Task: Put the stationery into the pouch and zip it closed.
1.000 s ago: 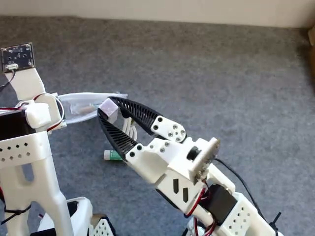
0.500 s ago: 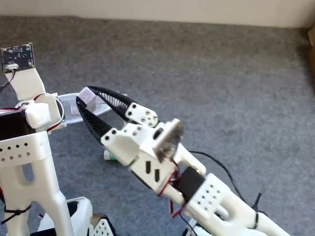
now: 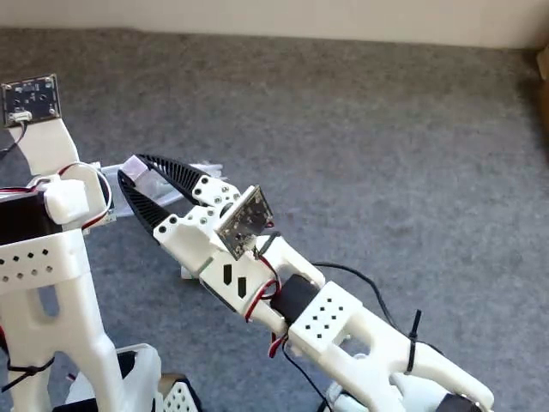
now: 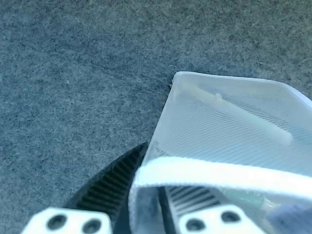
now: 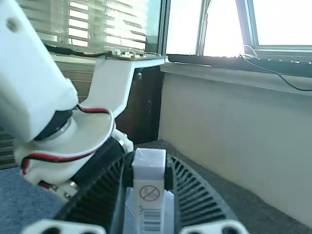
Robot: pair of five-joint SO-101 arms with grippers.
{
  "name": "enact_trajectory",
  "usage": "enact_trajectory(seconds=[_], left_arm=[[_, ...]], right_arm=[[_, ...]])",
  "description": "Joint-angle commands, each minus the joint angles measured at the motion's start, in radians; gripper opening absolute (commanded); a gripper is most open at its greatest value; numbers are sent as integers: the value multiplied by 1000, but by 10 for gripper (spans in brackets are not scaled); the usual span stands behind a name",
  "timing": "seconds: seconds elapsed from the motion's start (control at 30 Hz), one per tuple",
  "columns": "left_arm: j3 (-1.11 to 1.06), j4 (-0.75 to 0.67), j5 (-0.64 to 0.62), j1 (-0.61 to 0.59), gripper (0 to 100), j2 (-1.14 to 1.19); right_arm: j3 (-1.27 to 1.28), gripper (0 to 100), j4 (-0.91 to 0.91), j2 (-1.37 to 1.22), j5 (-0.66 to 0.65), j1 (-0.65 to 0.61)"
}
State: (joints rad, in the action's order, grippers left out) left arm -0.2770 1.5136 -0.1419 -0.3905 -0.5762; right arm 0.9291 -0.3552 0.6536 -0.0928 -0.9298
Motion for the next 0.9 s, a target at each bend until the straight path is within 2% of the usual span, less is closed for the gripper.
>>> enact_trajectory(seconds=[0.0, 0.2, 0.37, 0.87], left_arm=[[-10, -15, -8, -12, 7, -2], [-10, -15, -8, -12, 7, -2], [-10, -15, -8, -12, 7, -2], [-10, -15, -8, -12, 7, -1]], right_arm=[[-4, 5, -27, 2, 2, 12], [-4, 13, -19, -4, 2, 13], [22, 111, -19, 5, 2, 12], [30, 112, -19, 7, 2, 12]])
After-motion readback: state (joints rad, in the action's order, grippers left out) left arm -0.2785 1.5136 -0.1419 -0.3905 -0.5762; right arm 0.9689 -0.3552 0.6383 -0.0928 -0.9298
